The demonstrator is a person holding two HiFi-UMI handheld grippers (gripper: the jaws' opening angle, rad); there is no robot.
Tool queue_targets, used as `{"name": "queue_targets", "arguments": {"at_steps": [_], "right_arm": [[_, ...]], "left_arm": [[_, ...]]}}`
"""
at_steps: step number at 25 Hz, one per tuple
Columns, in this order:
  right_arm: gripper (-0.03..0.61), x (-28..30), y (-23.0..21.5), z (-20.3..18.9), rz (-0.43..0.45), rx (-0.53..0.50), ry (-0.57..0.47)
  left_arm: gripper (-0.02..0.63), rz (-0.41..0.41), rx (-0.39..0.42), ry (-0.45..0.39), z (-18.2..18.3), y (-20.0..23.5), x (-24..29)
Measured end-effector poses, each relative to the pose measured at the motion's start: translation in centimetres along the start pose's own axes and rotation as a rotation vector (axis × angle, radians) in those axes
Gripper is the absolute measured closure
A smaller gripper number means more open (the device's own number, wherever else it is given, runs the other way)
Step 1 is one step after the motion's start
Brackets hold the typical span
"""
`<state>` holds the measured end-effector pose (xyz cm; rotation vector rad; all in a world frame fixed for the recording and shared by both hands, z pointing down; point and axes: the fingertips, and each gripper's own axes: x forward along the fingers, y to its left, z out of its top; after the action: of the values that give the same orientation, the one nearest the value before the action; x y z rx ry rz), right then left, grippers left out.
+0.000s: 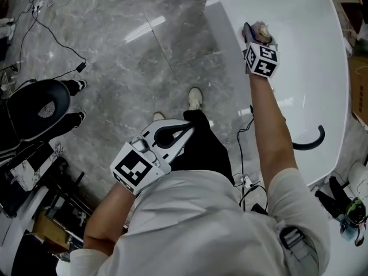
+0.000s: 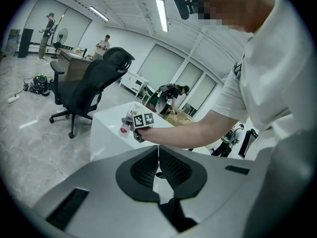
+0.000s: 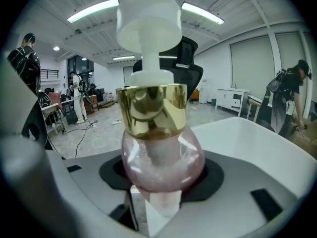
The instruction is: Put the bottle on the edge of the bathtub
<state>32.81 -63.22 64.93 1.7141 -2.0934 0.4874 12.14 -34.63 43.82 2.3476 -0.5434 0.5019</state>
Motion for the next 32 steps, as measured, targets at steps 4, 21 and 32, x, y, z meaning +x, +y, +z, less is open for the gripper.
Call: {"name": "queue_targets", "arguments": {"at_steps": [4, 21, 32], "right_arm": [[0.334, 1.2, -0.3, -1.0, -0.002, 0.004, -0.005], [0.245, -2.9, -0.4, -2.1, -0.024, 0.063, 0.018], [0.289, -9.4, 2.7, -2.1, -0.071, 0.057, 0.012]], "left_arm": [[0.595, 0.0, -0.002, 0.001, -0.1, 1.1, 1.3], [0.595, -0.058, 0.049, -0.024, -0.1, -0.5, -1.1], [0.595, -0.136, 0.152, -0.063, -1.7, -2.8, -6.1]]}}
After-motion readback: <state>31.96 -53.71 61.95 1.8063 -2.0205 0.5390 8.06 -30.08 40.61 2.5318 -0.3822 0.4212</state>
